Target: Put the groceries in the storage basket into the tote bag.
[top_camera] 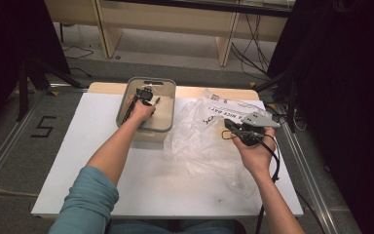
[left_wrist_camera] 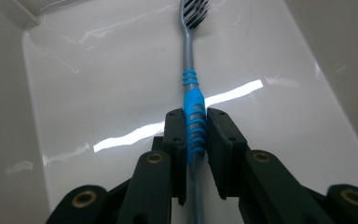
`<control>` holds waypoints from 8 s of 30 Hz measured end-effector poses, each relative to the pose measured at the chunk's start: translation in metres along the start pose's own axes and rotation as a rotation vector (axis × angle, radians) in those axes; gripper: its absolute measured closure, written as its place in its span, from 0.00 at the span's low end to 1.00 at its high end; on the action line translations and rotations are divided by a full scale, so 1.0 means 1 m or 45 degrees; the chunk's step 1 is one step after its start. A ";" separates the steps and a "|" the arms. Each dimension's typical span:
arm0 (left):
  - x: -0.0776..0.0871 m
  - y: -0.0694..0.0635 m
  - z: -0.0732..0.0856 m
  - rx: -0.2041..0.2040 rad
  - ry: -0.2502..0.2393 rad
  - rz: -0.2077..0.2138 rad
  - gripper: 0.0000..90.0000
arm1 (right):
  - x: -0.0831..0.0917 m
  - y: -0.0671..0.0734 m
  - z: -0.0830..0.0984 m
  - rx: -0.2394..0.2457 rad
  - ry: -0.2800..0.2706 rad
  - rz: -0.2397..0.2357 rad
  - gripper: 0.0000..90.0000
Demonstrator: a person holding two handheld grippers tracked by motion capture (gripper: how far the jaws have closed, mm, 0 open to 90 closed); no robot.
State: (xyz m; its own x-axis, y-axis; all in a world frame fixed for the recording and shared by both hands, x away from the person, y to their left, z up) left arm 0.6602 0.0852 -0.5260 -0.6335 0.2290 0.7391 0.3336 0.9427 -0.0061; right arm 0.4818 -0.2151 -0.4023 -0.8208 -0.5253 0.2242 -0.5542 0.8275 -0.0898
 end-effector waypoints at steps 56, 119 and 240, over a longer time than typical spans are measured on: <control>0.010 0.000 -0.012 -0.040 -0.090 -0.017 0.91 | -0.001 0.000 0.002 -0.002 0.006 0.002 1.00; 0.093 -0.016 -0.050 -0.124 -0.371 0.071 0.91 | -0.002 0.003 0.002 0.009 -0.001 0.005 1.00; 0.165 -0.199 0.092 -0.446 -0.349 0.600 0.91 | -0.003 0.009 0.003 0.017 0.001 -0.006 1.00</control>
State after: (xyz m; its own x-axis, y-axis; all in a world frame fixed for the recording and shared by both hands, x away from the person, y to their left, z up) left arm 0.4252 -0.0425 -0.4646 -0.5033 0.6961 0.5120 0.7980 0.6017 -0.0335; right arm 0.4793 -0.2069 -0.4066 -0.8180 -0.5292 0.2253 -0.5599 0.8223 -0.1015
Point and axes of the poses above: each handheld gripper's, and its own axes: x roughly backward along the jaws, z roughly out of its underside, y roughly to its left, the point moved 7 cm from there along -x, roughly forward along the jaws, and after that the axes turned 10 degrees about -y, right-handed, at the moved point
